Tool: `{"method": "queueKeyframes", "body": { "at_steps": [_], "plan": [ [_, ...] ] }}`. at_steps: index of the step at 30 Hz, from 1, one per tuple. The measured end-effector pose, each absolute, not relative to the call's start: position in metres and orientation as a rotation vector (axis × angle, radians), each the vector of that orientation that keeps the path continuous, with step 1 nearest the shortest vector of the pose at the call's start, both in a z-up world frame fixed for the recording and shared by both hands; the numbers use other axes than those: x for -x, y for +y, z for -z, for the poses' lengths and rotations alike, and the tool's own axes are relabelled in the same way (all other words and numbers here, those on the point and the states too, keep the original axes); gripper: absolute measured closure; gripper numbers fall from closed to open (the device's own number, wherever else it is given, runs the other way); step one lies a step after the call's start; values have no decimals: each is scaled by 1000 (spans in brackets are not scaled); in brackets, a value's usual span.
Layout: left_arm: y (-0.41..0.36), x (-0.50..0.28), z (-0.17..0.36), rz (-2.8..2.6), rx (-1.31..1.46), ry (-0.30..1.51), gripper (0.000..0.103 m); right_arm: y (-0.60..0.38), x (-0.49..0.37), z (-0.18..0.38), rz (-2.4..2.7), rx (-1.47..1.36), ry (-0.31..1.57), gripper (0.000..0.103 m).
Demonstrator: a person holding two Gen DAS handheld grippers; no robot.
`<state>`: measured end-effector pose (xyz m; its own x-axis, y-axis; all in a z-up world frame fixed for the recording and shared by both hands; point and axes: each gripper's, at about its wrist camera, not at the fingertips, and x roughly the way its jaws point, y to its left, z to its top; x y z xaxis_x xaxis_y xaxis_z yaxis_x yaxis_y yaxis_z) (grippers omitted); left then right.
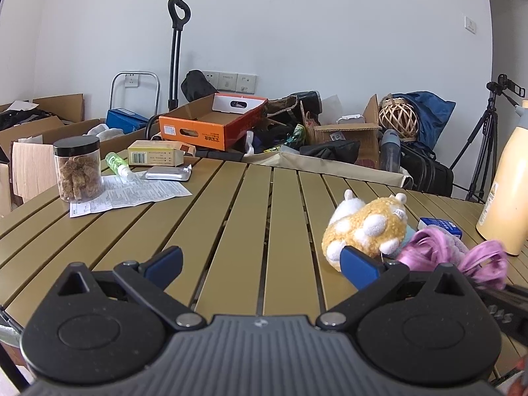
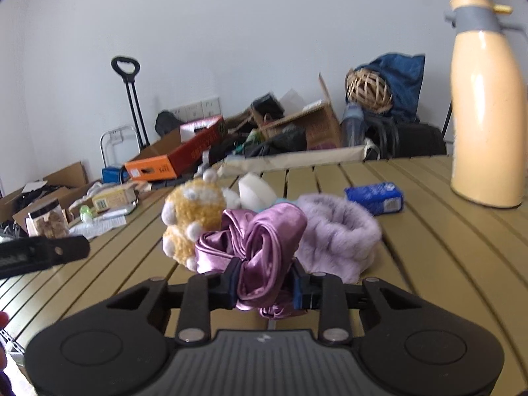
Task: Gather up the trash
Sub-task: 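Close the right tool on the pink satin cloth while the left tool approaches the yellow plush toy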
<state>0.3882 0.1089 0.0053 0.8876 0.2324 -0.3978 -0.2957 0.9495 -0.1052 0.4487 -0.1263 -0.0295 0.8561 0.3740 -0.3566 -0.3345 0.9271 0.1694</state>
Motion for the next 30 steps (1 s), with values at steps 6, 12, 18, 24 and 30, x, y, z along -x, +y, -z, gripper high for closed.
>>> {"method": "queueKeyframes", "body": {
  "at_steps": [6,12,18,24,30],
  "plan": [
    [103,-393,-6,-249,152,386,0,-154,-432,16,-313,-132,329,75],
    [89,-405,-14,-153,152,368,0,-185,-419,8,-255,-138,292,75],
    [64,-421,-18,-138,129,341,0,-218,-403,3,-202,-117,263,75],
    [44,-444,-13,-151,77,345,0,-249,-400,3,-148,-137,260,75],
    [35,-471,-7,-155,74,380,0,-268,-403,7,-112,-160,271,75]
  ]
}}
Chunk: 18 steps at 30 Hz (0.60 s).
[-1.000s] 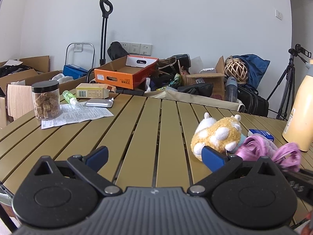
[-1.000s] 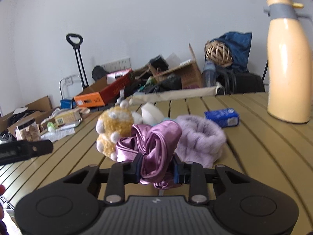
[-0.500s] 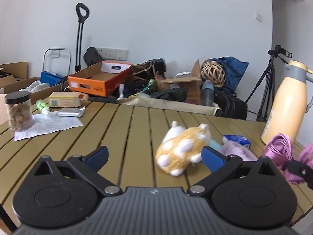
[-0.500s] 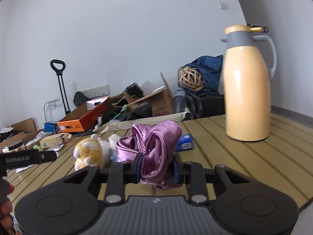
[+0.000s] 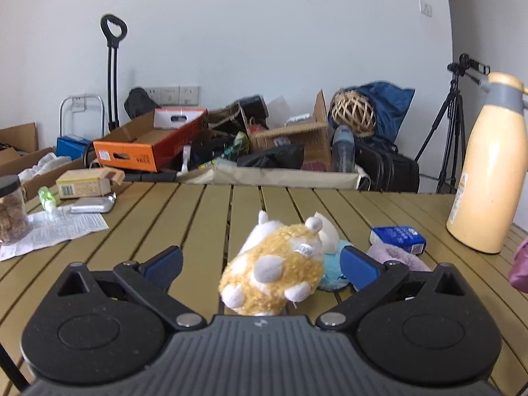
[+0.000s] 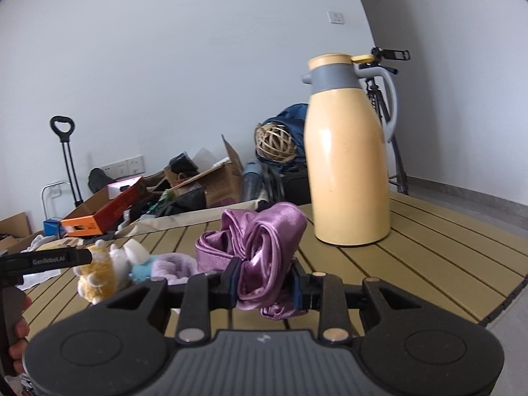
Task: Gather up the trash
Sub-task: 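Close the right tool on the pink satin cloth while the left tool approaches the yellow plush toy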
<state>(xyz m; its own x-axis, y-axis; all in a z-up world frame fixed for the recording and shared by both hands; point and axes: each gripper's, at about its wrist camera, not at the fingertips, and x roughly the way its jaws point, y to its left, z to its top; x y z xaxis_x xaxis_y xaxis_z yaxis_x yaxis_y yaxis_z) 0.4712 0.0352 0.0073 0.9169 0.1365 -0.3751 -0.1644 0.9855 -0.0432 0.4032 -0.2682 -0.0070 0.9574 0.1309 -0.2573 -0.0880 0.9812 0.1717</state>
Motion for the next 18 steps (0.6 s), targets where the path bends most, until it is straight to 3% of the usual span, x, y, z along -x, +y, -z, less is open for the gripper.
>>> {"method": "queueKeyframes", "body": {
  "at_steps": [14,16,18],
  "plan": [
    [12,-508,6,-204,-38,379,0,-269,-413,16,-113,-184,305,75],
    [10,-512,10,-221,-58,390,2,-269,-413,16,-114,-182,306,75],
    [11,-517,14,-225,-59,416,11,-269,-413,16,-115,-181,307,75]
  ]
}}
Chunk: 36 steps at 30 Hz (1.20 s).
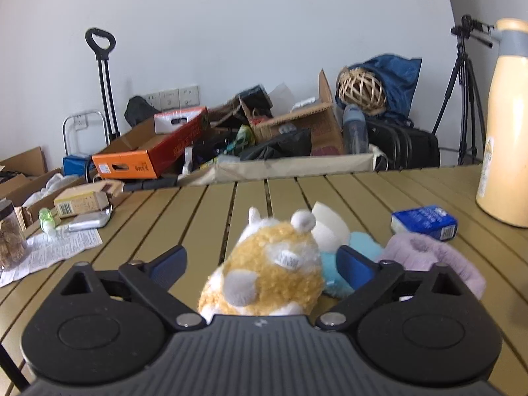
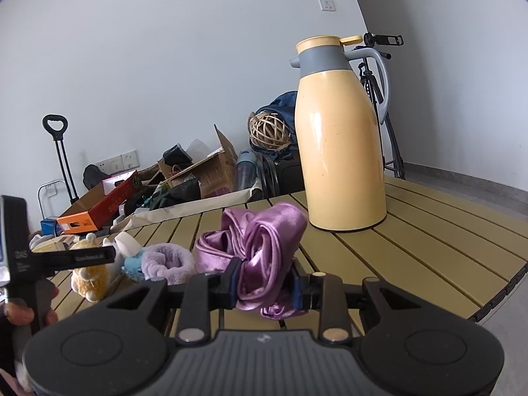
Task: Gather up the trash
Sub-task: 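Close the right tool on the pink satin cloth while the left tool approaches the yellow plush toy, then close the left tool on the yellow plush toy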
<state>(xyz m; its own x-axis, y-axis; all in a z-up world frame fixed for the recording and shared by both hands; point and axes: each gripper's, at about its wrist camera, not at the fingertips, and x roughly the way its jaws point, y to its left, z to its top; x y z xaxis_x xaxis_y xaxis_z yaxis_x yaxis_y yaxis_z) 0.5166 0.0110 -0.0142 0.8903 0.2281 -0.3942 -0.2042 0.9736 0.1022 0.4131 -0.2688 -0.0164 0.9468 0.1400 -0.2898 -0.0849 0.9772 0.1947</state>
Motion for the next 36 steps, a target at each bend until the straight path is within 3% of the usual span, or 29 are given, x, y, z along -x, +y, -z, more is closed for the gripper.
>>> {"method": "queueKeyframes", "body": {
  "at_steps": [1,4,8,36],
  "plan": [
    [12,-519,16,-233,-56,433,14,-269,-413,16,-115,-182,307,75],
    [17,-521,17,-240,-33,452,37,-269,-414,17,-116,-183,311,74],
    [19,-516,17,-251,-39,433,49,-269,-414,18,-122,-181,313,74],
    [12,-434,-38,-261,-55,218,52,-264,-400,7,-201,-206,259,74]
  ]
}}
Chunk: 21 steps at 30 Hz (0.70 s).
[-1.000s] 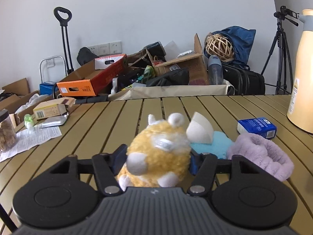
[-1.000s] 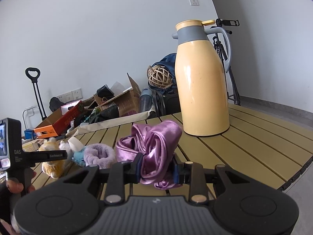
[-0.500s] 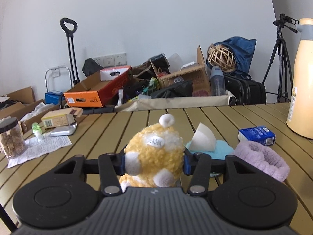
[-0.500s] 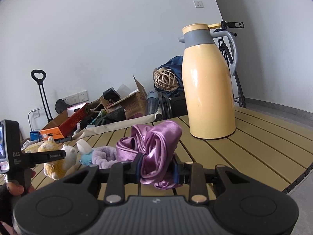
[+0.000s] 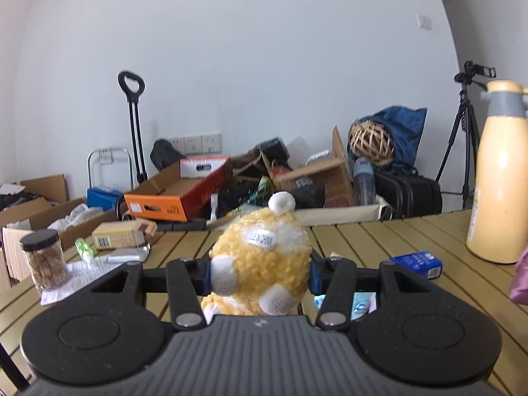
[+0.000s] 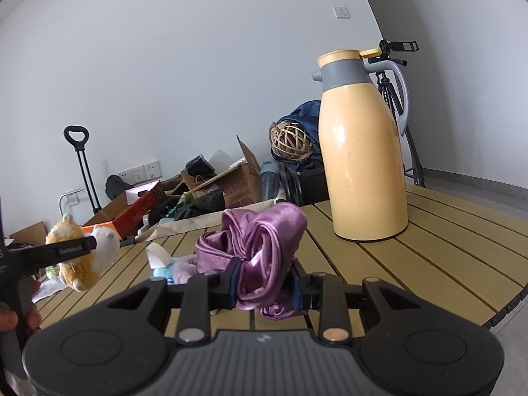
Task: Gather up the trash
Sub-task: 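Close the left tool on the yellow plush toy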
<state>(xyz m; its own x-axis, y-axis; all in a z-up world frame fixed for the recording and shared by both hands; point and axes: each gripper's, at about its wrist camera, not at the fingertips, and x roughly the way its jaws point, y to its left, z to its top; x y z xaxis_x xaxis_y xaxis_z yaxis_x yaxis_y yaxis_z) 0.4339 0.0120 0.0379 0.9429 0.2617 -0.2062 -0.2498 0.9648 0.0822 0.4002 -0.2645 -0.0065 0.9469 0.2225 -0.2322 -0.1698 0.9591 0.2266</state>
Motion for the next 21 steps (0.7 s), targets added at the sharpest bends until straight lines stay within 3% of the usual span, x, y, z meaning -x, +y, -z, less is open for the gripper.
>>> {"method": "queueKeyframes", "body": {
  "at_steps": [21],
  "plan": [
    [8,-293,-67,-142,-11,118,52,-246,-341,-6,-308,-192,211,74]
  ]
}}
